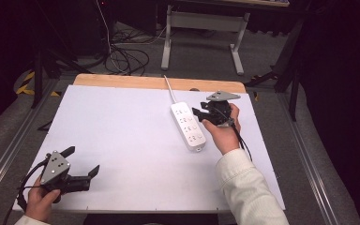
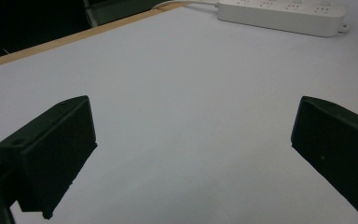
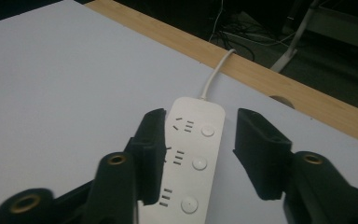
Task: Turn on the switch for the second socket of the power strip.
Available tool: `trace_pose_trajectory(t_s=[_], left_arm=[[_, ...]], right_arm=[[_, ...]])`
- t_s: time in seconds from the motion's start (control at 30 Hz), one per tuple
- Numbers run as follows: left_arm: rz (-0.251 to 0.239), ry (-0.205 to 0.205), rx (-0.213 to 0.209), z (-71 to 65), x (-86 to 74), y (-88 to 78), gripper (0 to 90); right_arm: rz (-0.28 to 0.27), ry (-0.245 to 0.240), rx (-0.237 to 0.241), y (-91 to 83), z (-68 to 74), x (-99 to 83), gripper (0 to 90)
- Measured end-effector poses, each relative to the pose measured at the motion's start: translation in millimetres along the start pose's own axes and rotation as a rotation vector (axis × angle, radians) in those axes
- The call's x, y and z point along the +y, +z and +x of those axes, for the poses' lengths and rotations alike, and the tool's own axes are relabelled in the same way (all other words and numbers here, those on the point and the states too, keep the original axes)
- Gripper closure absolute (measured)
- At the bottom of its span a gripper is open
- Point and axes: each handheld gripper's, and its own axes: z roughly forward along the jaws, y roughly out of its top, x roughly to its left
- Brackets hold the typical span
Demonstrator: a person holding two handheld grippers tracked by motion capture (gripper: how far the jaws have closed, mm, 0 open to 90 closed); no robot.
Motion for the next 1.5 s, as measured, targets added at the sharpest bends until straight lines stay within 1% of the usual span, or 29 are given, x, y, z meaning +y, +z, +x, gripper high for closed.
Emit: trace_pose_trajectory(t_s=[0.07,0.17,0.2,0.3,0.4,0.43,0.6,0.67,0.73,0.83,0.9,0.97,1.03,1.13,1.23,1.3,1.4,1.47,1.5], left_arm=[[0.001,0.001,0.000,0.4,0.1,-0.7,0.4],[0.001,-0.005,-0.005,0.5,0.3,-0.8,0.4],[0.002,-0.003,-0.003,0.8,0.4,-0.9,0.4],[0.002,-0.009,-0.008,0.5,0.4,-0.9,0.4],[0.005,-0.012,-0.014,1.1,0.7,-1.7,0.4],[0.007,-0.014,-0.017,1.4,0.8,-2.0,0.4],[0.023,-0.011,-0.038,2.6,1.4,-2.8,0.4],[0.020,-0.013,-0.038,2.4,1.6,-3.1,0.4],[0.022,-0.010,-0.033,2.4,1.5,-3.1,0.4],[0.020,-0.011,-0.032,1.6,1.6,-3.0,0.4],[0.016,-0.013,-0.028,1.2,2.0,-3.7,0.4],[0.013,-0.011,-0.030,0.9,2.5,-4.6,0.4],[0.009,-0.014,-0.032,0.0,2.9,-5.1,0.4],[0.009,-0.005,-0.026,-0.6,3.4,-5.3,0.4],[0.009,-0.004,-0.030,-0.8,3.8,-6.3,0.3],[0.008,-0.007,-0.032,-1.8,4.0,-7.2,0.4],[0.005,0.000,-0.034,-3.8,4.5,-9.5,0.3],[0.002,-0.001,-0.039,-5.7,4.9,-11.8,0.4],[0.000,0.009,-0.038,-6.2,5.0,-12.9,0.4]], right_arm=[[-0.012,-0.011,0.010,-6.8,3.6,1.5,47.0],[-0.047,-0.017,0.018,-20.1,8.1,4.1,41.1],[-0.059,-0.010,0.024,-24.7,9.3,4.8,39.8],[-0.073,-0.003,0.041,-37.9,11.6,5.0,34.7],[-0.064,0.001,0.059,-49.7,16.2,4.1,30.1],[-0.059,-0.015,0.061,-53.2,17.4,3.4,28.9],[-0.031,-0.026,0.089,-70.3,23.7,-0.2,24.8],[-0.029,-0.032,0.095,-77.1,25.1,-1.8,23.1],[-0.030,-0.037,0.097,-83.7,27.2,-3.5,22.0],[-0.026,-0.066,0.081,-92.0,30.4,-7.1,20.2],[-0.021,-0.074,0.074,-96.2,31.6,-11.6,20.0],[-0.037,-0.064,0.076,-100.2,32.8,-18.1,20.1],[-0.055,-0.055,0.085,-103.0,33.7,-26.2,20.1],[-0.054,-0.058,0.102,-104.1,35.5,-38.4,19.2],[-0.056,-0.049,0.118,-104.8,36.6,-49.3,17.8],[-0.060,-0.051,0.131,-105.4,36.9,-55.4,16.2],[-0.058,-0.062,0.154,-105.5,37.1,-64.4,10.1],[-0.057,-0.059,0.171,-105.2,37.1,-71.0,6.9],[-0.058,-0.054,0.179,-105.2,37.0,-74.3,6.1]])
